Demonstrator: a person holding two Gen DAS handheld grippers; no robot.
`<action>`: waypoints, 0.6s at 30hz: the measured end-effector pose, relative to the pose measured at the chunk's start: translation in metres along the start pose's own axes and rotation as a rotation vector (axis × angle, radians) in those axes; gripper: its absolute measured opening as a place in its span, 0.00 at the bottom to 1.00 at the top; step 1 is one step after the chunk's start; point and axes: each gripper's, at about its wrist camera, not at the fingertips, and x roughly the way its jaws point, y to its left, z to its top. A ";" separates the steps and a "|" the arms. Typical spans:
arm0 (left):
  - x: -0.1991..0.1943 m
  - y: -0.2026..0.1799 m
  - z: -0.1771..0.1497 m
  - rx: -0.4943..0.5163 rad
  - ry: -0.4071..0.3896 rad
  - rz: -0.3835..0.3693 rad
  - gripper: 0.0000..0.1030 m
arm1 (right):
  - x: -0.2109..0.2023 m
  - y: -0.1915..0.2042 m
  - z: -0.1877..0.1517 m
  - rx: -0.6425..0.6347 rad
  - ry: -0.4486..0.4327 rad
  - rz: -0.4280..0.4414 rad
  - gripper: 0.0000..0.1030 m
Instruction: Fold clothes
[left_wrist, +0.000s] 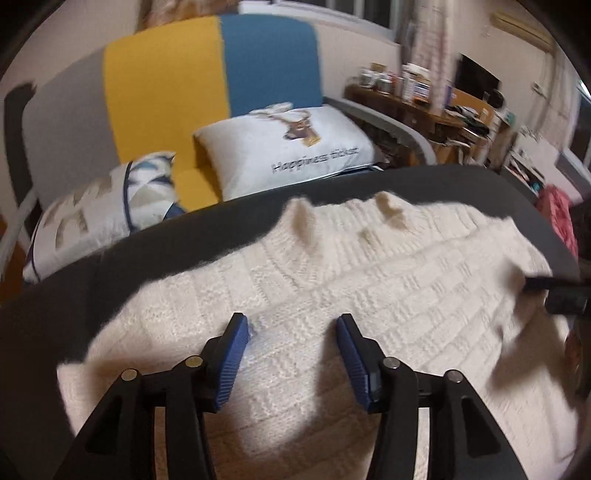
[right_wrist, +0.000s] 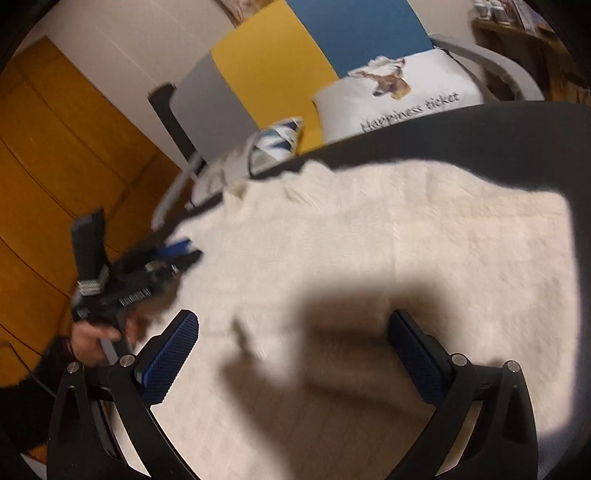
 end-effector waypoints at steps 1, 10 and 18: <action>-0.003 0.006 0.003 -0.047 -0.003 -0.019 0.51 | 0.003 0.000 0.001 -0.003 0.003 -0.003 1.00; -0.009 0.008 0.032 -0.014 -0.061 -0.278 0.49 | -0.010 0.050 0.022 -0.270 -0.030 -0.111 1.00; 0.062 -0.015 0.096 -0.178 0.126 -0.575 0.49 | 0.050 0.048 0.010 -0.362 0.047 -0.161 1.00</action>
